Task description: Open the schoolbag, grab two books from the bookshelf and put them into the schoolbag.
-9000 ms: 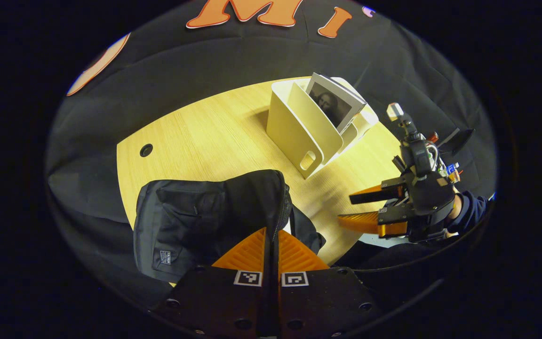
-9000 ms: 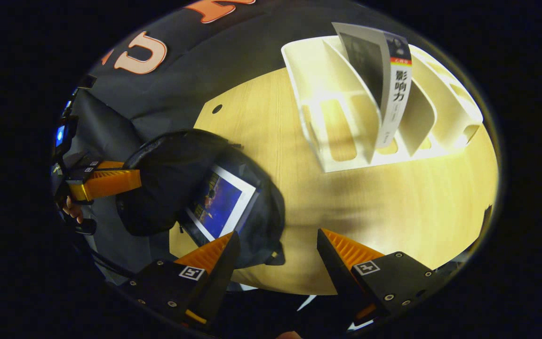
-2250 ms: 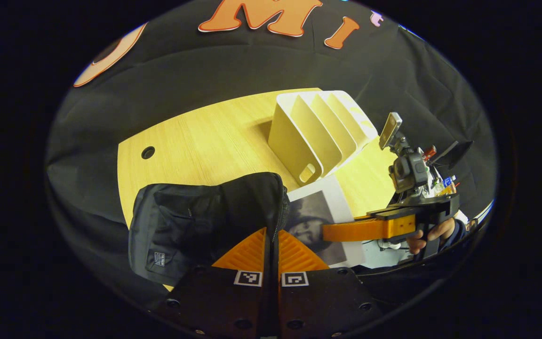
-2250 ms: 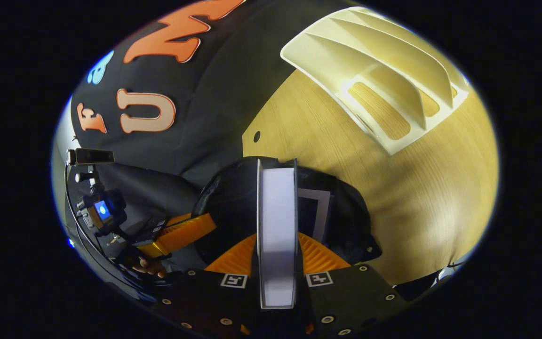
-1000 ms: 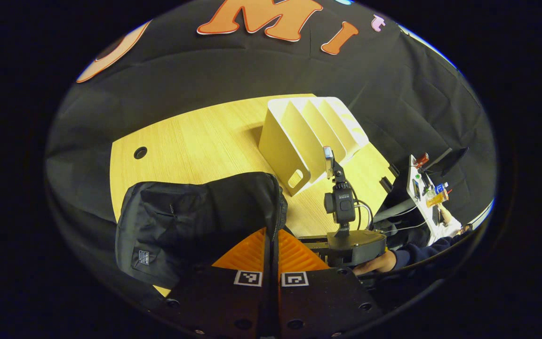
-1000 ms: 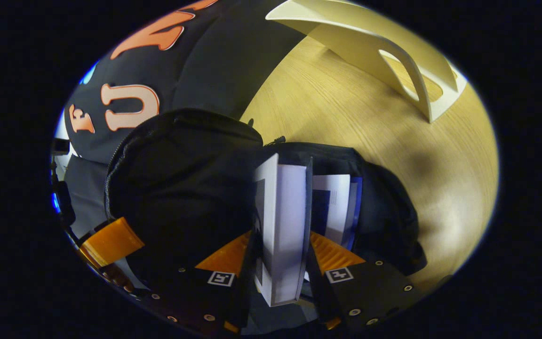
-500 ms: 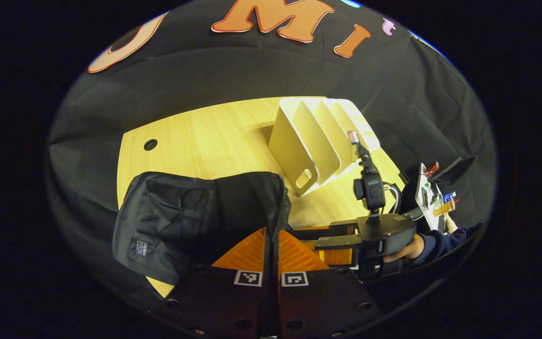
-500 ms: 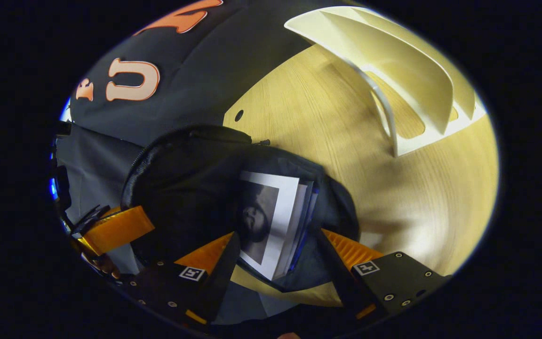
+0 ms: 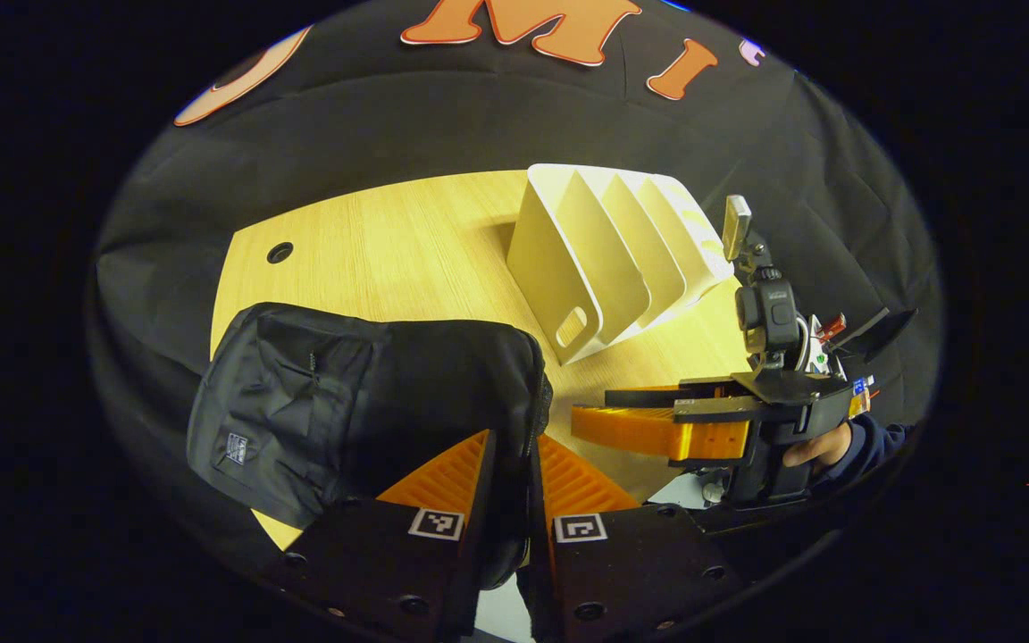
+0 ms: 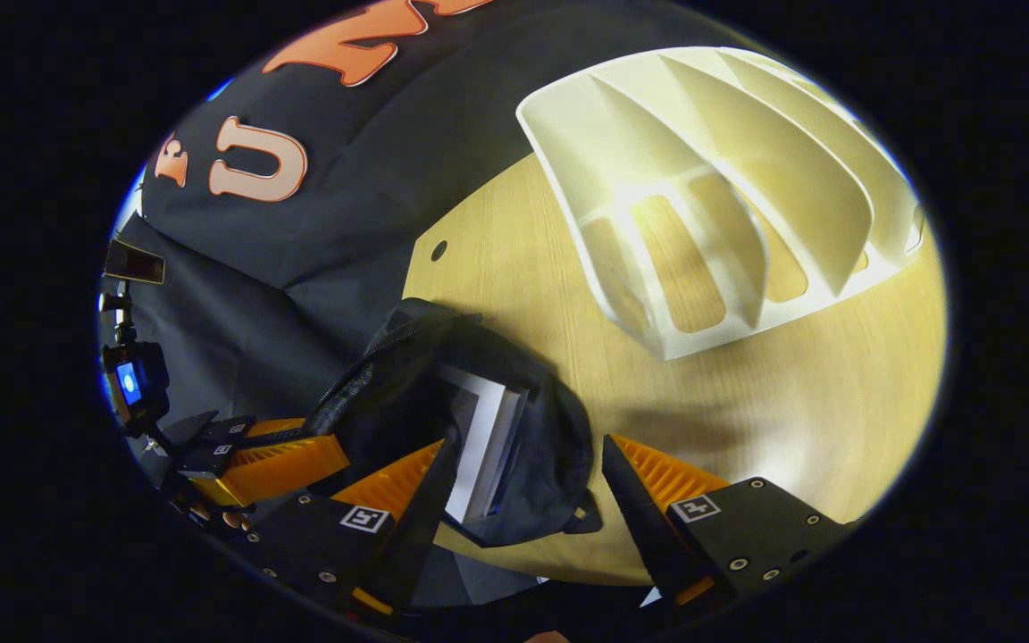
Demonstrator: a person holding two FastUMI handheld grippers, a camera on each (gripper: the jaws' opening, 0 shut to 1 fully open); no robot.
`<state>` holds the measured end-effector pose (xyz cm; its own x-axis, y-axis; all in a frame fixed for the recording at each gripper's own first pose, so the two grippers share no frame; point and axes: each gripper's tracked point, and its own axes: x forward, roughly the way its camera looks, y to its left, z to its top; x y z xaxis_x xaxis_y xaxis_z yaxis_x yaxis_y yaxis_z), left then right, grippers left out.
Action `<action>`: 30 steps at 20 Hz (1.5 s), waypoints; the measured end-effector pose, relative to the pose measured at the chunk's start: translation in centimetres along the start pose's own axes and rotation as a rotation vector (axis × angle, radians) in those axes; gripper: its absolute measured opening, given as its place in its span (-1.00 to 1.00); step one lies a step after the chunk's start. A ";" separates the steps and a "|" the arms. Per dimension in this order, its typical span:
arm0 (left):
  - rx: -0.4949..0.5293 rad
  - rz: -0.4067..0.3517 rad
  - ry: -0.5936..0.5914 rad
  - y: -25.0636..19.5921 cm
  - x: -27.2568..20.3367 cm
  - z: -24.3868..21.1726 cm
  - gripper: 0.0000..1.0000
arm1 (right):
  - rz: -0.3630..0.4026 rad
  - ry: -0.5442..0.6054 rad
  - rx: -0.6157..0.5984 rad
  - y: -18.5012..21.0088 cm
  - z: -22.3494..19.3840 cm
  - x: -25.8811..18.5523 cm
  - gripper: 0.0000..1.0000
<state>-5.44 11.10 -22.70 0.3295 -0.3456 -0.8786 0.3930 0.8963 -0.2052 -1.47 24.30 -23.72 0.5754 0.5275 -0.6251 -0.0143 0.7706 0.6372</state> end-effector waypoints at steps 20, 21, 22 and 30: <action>0.085 0.192 -0.430 -11.6 1.0 10.6 0.96 | -0.203 -0.401 -0.278 -9.0 13.4 -16.2 0.96; 0.079 0.205 -0.471 -12.4 0.6 11.6 0.96 | -0.210 -0.429 -0.295 -9.4 14.1 -17.4 0.96; 0.076 0.223 -0.518 -12.9 0.2 12.6 0.96 | -0.216 -0.461 -0.312 -9.7 14.7 -18.6 0.96; 0.055 0.315 -0.759 -15.0 -1.6 15.1 0.94 | -0.219 -0.616 -0.439 -8.6 18.0 -24.5 0.97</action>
<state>1.09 -5.99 -11.71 0.9143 -0.1918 -0.3569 0.2202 0.9746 0.0403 -0.72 -1.71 -5.81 0.9501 0.1536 -0.2717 -0.0966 0.9725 0.2119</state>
